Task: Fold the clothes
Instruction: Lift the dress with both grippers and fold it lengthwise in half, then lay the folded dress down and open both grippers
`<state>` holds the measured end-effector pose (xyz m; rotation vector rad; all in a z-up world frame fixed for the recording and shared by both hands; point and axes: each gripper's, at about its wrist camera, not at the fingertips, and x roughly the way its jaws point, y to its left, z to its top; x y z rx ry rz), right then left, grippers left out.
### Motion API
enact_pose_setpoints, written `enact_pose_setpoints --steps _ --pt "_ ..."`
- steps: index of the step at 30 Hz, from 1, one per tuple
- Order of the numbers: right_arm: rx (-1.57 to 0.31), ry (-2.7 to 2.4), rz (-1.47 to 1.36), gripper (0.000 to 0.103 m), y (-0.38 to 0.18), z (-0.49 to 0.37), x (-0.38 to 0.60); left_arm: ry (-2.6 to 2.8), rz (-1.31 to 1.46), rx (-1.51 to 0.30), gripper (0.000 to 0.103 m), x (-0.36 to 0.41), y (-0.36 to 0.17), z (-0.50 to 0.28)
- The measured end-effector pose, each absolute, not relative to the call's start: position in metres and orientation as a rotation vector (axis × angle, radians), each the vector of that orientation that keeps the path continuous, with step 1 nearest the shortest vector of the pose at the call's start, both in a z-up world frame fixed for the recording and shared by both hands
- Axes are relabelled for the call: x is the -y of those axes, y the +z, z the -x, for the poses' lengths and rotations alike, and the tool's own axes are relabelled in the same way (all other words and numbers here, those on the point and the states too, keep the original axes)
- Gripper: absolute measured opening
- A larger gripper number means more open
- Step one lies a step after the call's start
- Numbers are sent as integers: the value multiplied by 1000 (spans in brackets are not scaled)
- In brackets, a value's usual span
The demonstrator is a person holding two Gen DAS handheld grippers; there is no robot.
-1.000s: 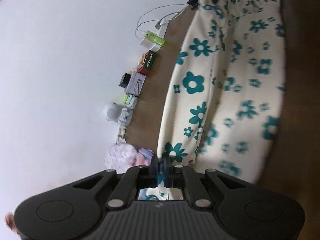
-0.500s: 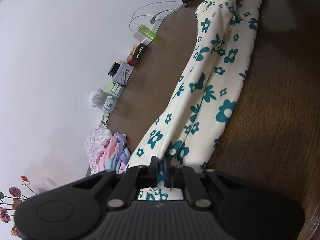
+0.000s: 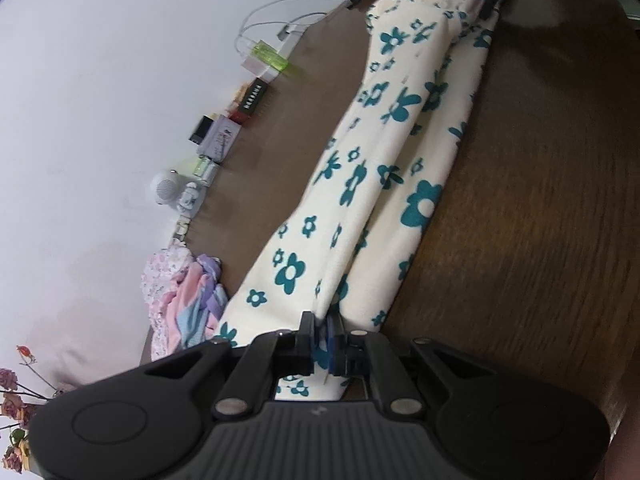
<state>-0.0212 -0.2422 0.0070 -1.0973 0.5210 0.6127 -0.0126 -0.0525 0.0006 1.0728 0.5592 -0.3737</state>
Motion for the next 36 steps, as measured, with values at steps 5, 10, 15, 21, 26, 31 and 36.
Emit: enact_pose_setpoints --steps 5,10,15,21,26,31,36 --pt "-625 739 730 64 55 5 279 -457 -939 -615 15 35 23 12" --pt "-634 796 344 65 89 -20 302 -515 -789 -636 47 9 52 13" --pt "-621 801 101 57 96 -57 294 -502 -552 -578 47 -16 89 7" --pt "-714 761 9 34 59 -97 259 -495 -400 -601 36 -6 83 -30" --pt "-733 712 64 35 29 -90 235 -495 -338 -690 34 0 53 -51" --pt "-688 693 44 36 14 -75 240 -455 -246 -721 35 -25 32 -49" --pt "-655 651 3 36 11 -68 249 -406 -203 -706 34 -35 23 -44"
